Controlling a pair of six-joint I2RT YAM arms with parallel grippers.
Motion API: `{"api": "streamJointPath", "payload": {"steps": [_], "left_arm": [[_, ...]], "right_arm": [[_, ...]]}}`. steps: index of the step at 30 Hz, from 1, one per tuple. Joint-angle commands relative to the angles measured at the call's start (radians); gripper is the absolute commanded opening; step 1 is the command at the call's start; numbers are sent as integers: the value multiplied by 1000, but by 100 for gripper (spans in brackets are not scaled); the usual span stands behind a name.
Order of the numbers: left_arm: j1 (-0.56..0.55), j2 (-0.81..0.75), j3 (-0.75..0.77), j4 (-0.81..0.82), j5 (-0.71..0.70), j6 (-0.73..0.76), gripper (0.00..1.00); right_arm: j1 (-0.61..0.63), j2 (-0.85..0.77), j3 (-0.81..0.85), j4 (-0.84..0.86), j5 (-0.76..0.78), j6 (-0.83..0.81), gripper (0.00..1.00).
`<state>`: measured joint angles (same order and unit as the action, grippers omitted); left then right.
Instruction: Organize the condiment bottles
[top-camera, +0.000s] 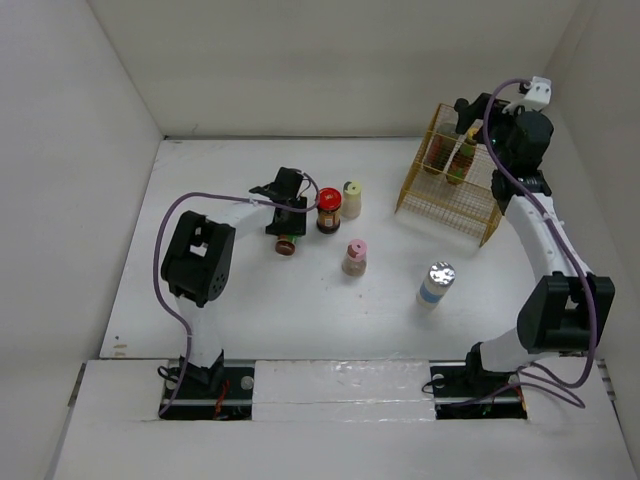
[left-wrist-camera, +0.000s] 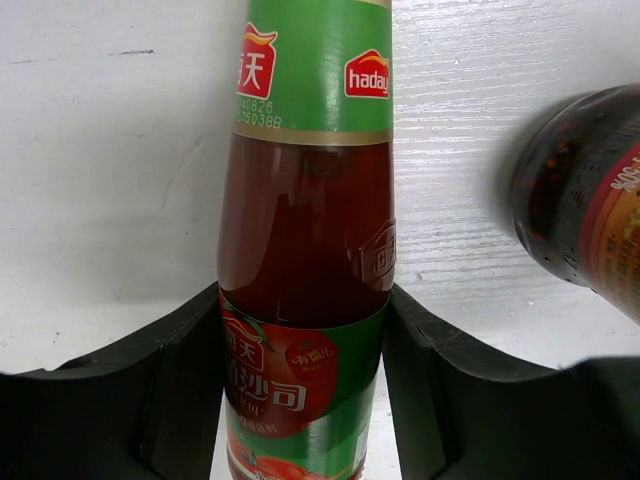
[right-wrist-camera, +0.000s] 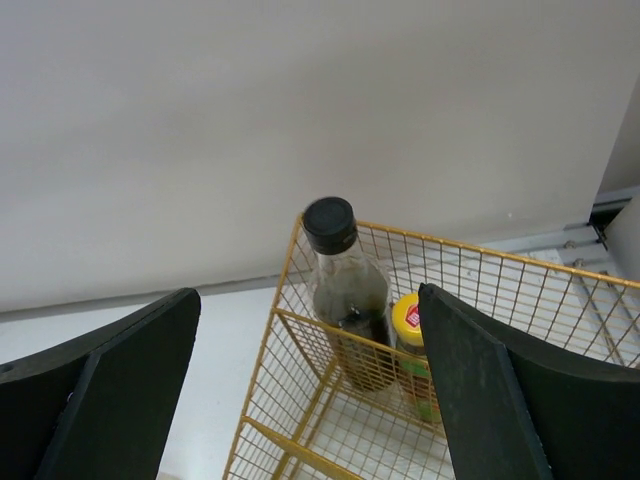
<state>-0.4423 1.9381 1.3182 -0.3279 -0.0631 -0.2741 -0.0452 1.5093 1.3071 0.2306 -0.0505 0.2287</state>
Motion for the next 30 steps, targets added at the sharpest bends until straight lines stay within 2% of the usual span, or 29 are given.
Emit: {"api": "streamJointPath", "payload": {"steps": [1, 4, 6, 13, 16, 18, 20, 21, 22, 23, 25, 26, 28, 29, 30], "left_arm": [[7, -8, 7, -31, -14, -11, 0], [7, -71, -14, -46, -52, -30, 0], [7, -184, -28, -46, -63, -39, 0], [7, -595, -149, 102, -78, -48, 0], [7, -726, -189, 161, -55, -24, 0], [7, -789, -239, 232, -2, -24, 0], [7, -878, -278, 285, 58, -10, 0], [7, -905, -295, 327, 112, -10, 0], [7, -948, -319, 343, 135, 1, 0], [7, -967, -320, 352, 155, 1, 0], [7, -998, -341, 362, 207, 10, 0], [7, -1024, -341, 362, 227, 10, 0], [7, -1060, -367, 380, 282, 10, 0], [7, -1071, -367, 380, 299, 10, 0], [7, -1082, -378, 380, 310, 10, 0]], "right_arm": [[14, -83, 0, 39, -28, 14, 95], [24, -112, -20, 39, -61, 14, 95], [24, -126, -20, 39, -92, 14, 95], [97, -146, 23, 39, -345, 35, 91], [186, -127, 32, 71, -442, 60, 90], [263, -109, 32, 117, -570, 95, 90], [312, -68, 21, 275, -676, 220, 90], [333, -49, 9, 364, -778, 281, 92], [373, -29, 9, 553, -822, 344, 92], [390, 15, -5, 649, -850, 482, 93], [416, 70, -5, 824, -890, 622, 96], [416, 104, 21, 975, -899, 694, 96], [445, 265, 105, 1147, -926, 956, 97], [456, 265, 106, 1202, -936, 957, 97], [467, 344, 166, 1257, -945, 1077, 97]]}}
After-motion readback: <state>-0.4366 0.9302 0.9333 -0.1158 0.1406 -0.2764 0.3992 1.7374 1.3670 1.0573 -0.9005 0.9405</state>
